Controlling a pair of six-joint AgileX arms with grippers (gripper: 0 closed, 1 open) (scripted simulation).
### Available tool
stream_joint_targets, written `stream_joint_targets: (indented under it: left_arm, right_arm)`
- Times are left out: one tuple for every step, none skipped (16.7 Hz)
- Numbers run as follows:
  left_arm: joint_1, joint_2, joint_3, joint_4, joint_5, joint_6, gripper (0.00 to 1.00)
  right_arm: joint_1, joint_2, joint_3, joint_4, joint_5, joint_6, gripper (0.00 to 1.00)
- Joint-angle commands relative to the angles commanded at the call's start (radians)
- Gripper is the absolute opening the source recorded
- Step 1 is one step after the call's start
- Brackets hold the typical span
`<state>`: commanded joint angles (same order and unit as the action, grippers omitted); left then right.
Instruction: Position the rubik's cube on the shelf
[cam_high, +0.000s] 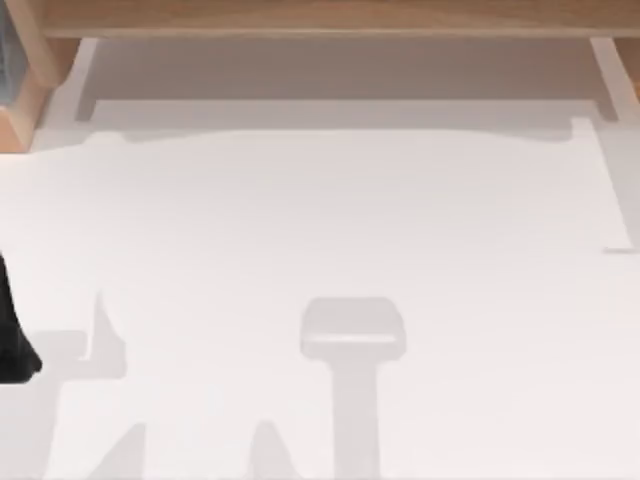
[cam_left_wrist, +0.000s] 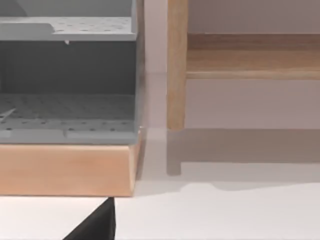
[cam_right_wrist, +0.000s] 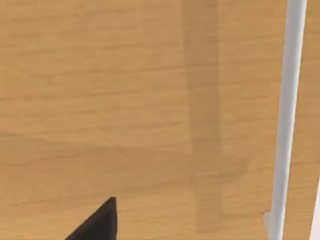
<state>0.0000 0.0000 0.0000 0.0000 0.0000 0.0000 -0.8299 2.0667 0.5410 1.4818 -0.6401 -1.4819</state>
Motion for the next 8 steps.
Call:
stream_joint_targets:
  left_arm:
    - [0.000,0.000,0.000,0.000,0.000,0.000,1.00]
    - [0.000,0.000,0.000,0.000,0.000,0.000,1.00]
    - [0.000,0.000,0.000,0.000,0.000,0.000,1.00]
    - [0.000,0.000,0.000,0.000,0.000,0.000,1.00]
    - [0.000,0.000,0.000,0.000,0.000,0.000,1.00]
    - [0.000,0.000,0.000,0.000,0.000,0.000,1.00]
    - [0.000,0.000,0.000,0.000,0.000,0.000,1.00]
    - [0.000,0.000,0.000,0.000,0.000,0.000,1.00]
  right_arm:
    - [-0.023,0.006,0.046,-0.059,0.030,0.027,1.00]
    - [-0.044,0.014,0.099,-0.128,0.063,0.058,1.00]
    - [-0.064,0.022,0.158,-0.205,0.098,0.091,1.00]
    - [-0.080,0.031,0.225,-0.293,0.134,0.127,1.00]
    - [-0.093,0.040,0.298,-0.389,0.170,0.165,1.00]
    - [-0.102,0.049,0.375,-0.491,0.207,0.205,1.00]
    - [-0.108,0.058,0.457,-0.599,0.242,0.245,1.00]
    - [-0.109,0.066,0.543,-0.714,0.277,0.285,1.00]
